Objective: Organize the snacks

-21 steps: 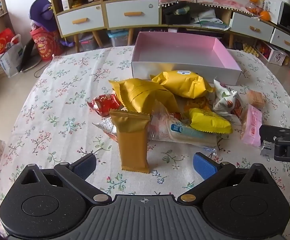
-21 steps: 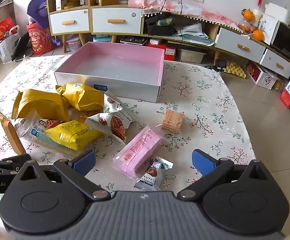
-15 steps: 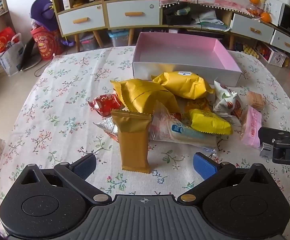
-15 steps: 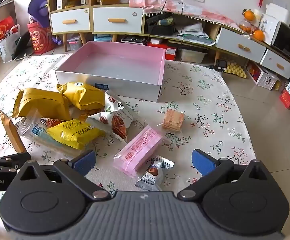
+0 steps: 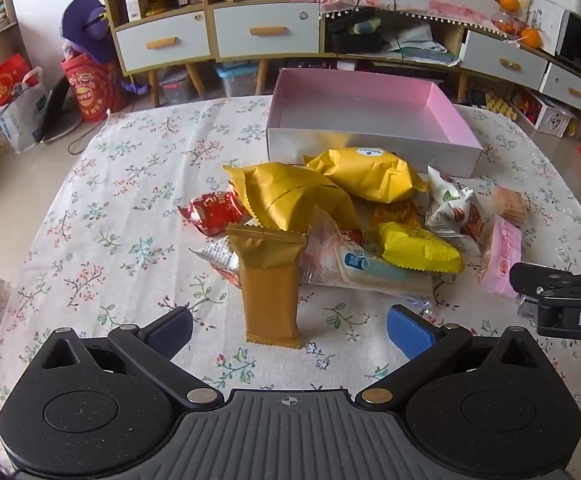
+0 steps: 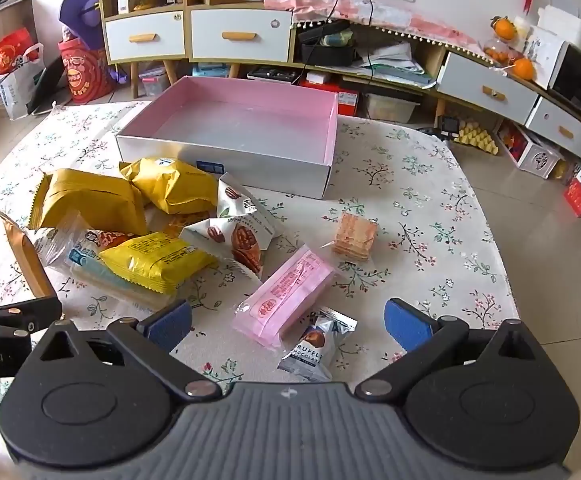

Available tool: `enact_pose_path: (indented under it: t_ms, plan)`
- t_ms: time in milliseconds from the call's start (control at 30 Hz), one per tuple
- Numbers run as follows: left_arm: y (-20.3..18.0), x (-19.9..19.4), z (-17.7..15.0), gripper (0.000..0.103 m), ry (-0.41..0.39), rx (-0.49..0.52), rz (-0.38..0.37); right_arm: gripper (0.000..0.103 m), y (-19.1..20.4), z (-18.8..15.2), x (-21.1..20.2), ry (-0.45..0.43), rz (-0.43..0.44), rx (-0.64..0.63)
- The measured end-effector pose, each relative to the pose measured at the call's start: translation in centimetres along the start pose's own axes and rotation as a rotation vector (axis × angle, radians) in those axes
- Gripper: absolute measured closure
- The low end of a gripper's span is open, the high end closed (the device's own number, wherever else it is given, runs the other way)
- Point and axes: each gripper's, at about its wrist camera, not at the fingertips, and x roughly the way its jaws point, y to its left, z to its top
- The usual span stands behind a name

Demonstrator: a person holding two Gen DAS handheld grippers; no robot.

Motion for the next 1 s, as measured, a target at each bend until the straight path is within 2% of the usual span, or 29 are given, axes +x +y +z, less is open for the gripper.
enact_pose_path:
  t_ms: [1000]
  plan:
    - [0.31,-0.55,0.11,0.000,-0.015,-0.010,-0.005,0.000,0.52,0.04,-0.22,-0.005,0.000,-0.009]
